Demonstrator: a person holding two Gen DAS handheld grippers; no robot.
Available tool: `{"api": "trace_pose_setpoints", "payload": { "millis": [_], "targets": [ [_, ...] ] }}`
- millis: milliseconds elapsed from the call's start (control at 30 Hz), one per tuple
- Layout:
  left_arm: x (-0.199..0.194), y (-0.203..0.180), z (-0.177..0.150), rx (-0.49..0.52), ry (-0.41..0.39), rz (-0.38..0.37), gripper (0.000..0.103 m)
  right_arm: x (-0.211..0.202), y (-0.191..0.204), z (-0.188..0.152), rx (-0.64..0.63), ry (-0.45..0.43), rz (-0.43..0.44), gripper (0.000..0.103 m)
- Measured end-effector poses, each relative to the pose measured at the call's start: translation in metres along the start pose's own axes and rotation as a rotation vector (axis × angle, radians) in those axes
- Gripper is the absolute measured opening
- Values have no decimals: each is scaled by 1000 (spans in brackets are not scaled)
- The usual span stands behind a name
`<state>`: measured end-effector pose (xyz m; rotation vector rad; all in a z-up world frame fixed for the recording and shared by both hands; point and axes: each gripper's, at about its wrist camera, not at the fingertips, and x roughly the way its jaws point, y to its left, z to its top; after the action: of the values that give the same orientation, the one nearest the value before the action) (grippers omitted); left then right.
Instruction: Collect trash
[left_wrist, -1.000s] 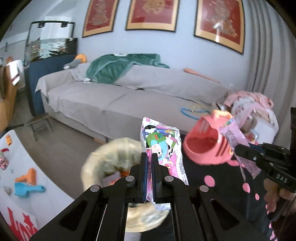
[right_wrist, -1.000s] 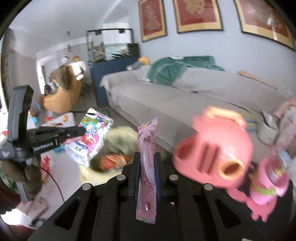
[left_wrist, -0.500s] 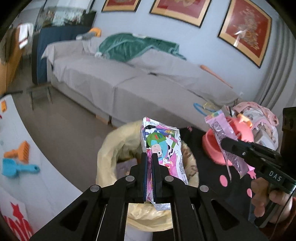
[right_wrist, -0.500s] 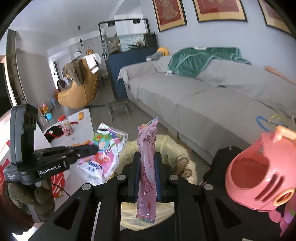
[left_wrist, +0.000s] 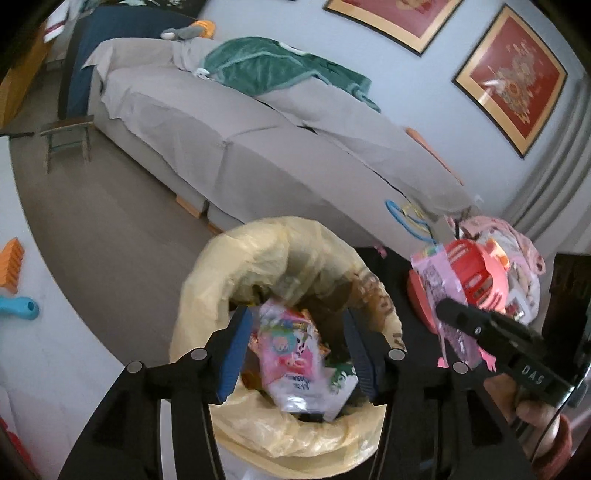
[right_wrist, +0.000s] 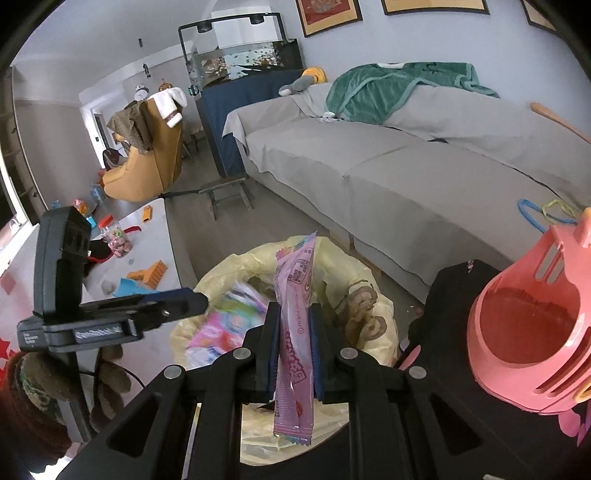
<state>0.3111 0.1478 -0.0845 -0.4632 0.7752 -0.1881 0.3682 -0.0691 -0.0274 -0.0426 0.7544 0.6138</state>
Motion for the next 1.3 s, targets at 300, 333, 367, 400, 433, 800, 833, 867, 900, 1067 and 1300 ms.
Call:
{"api": "trace_pose_setpoints", "payload": {
  "millis": [300, 333, 367, 400, 433, 800, 833, 867, 900, 1067, 1300],
  "targets": [
    [-21, 12, -6, -9, -76, 134, 53, 15, 5, 0, 15, 15, 23, 18],
    [-23, 10, -8, 1, -83, 147, 53, 15, 5, 0, 21, 11, 33, 18],
    [-27, 7, -10, 15, -89, 164, 53, 15, 5, 0, 31, 6, 45, 20],
    [-29, 4, -13, 26, -94, 179, 53, 14, 6, 0, 36, 5, 57, 26],
    [-32, -1, -16, 39, -100, 195, 53, 14, 7, -1, 37, 5, 57, 30],
    [-91, -49, -59, 136, -143, 269, 53, -41, 20, -25, 75, -9, -46, 52],
    [-96, -54, -63, 143, -147, 273, 53, -54, 23, -32, 83, -24, -40, 53],
    [-103, -60, -71, 151, -150, 282, 53, -64, 24, -38, 88, -37, -34, 55],
    [-109, -65, -79, 158, -148, 290, 53, -75, 28, -45, 93, -46, -33, 59],
    [-131, -93, -113, 196, -95, 328, 53, -129, 60, -84, 35, -68, -82, 61],
    [-162, -135, -156, 259, -87, 388, 53, -186, 81, -116, 80, -107, -166, 62]
  ]
}}
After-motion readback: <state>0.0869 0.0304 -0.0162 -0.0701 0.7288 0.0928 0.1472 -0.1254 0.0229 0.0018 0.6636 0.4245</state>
